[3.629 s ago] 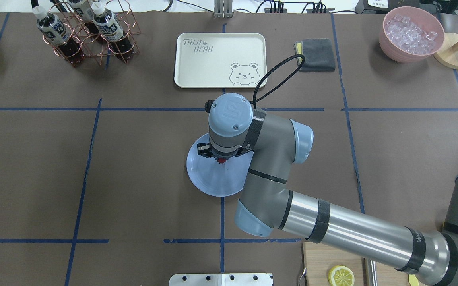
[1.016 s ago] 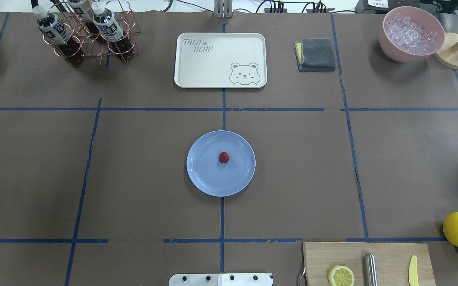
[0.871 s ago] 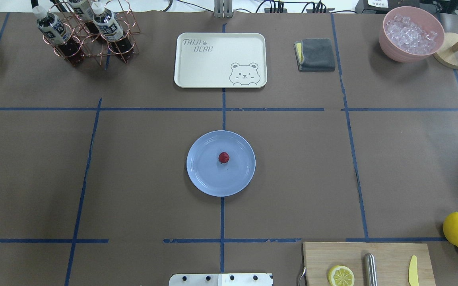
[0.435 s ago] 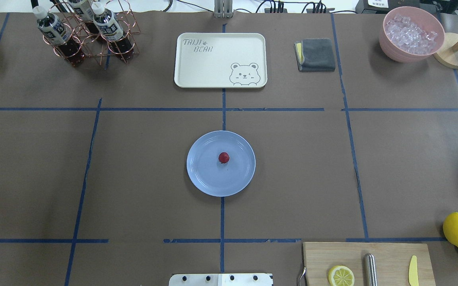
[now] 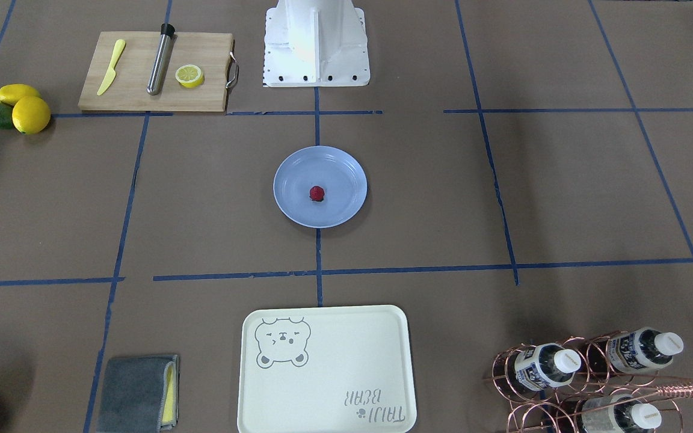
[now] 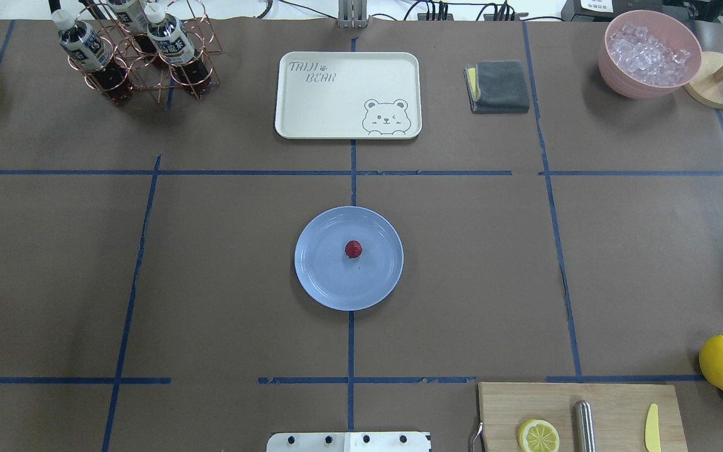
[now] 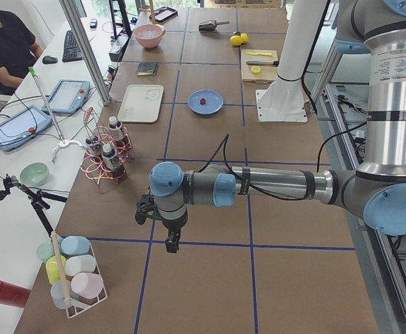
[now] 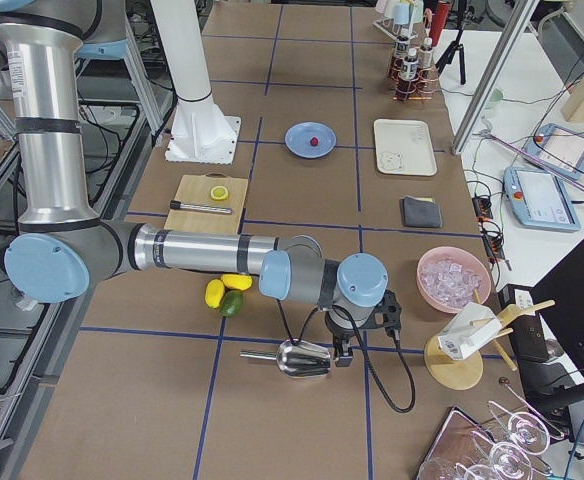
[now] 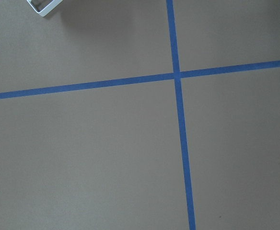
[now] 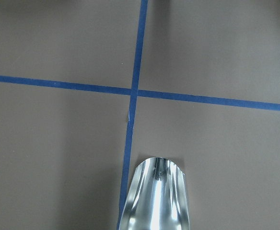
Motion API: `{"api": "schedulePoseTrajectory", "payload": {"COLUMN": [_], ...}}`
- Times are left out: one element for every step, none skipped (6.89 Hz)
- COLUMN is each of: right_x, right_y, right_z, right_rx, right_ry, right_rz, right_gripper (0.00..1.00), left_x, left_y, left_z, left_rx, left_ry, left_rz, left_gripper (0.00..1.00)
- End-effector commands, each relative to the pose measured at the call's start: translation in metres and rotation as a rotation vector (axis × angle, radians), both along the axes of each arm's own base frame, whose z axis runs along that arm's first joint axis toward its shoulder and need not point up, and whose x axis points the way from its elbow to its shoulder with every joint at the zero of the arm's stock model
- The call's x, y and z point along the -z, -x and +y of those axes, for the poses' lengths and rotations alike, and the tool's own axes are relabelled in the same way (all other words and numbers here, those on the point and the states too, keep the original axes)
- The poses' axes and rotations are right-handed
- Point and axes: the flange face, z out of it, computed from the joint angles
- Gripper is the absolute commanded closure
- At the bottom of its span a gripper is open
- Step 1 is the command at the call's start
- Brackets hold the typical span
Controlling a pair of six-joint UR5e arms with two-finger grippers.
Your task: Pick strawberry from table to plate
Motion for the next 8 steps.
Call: {"api": "schedulePoseTrajectory", "payload": {"right_x": [-0.010, -0.019, -0.019, -0.015, -0.013, -0.012, -0.010, -0.007], "right_y": [0.001, 0.002, 0.005, 0.008, 0.008, 0.008, 0.008, 0.008], "right_z": [0.019, 0.032, 0.044, 0.053, 0.055, 0.053, 0.051, 0.047], "right_rx": [-0.100, -0.105, -0.104, -0.104, -0.103, -0.103, -0.103, -0.103], "right_ry": [-0.007, 0.011, 0.017, 0.016, 0.016, 0.013, 0.009, 0.001], "right_rz": [-0.003, -0.008, -0.037, -0.077, -0.082, -0.082, -0.080, -0.079], "right_gripper": [0.00, 0.00, 0.00, 0.00, 0.00, 0.00, 0.00, 0.00], "left_x": [0.001, 0.001, 0.002, 0.002, 0.001, 0.002, -0.007, -0.009], "left_y": [0.000, 0.000, 0.000, -0.001, -0.001, -0.001, 0.000, 0.000], "left_z": [0.000, 0.000, -0.001, -0.001, -0.001, -0.001, 0.002, 0.003], "left_rx": [0.002, 0.003, 0.004, 0.002, 0.004, 0.005, 0.006, 0.006], "left_ry": [-0.002, 0.001, -0.001, 0.000, 0.003, 0.001, 0.022, 0.027], "left_rz": [0.000, 0.000, 0.002, 0.002, 0.002, 0.000, 0.001, 0.003], "left_gripper": [0.00, 0.00, 0.00, 0.00, 0.00, 0.00, 0.00, 0.00]}}
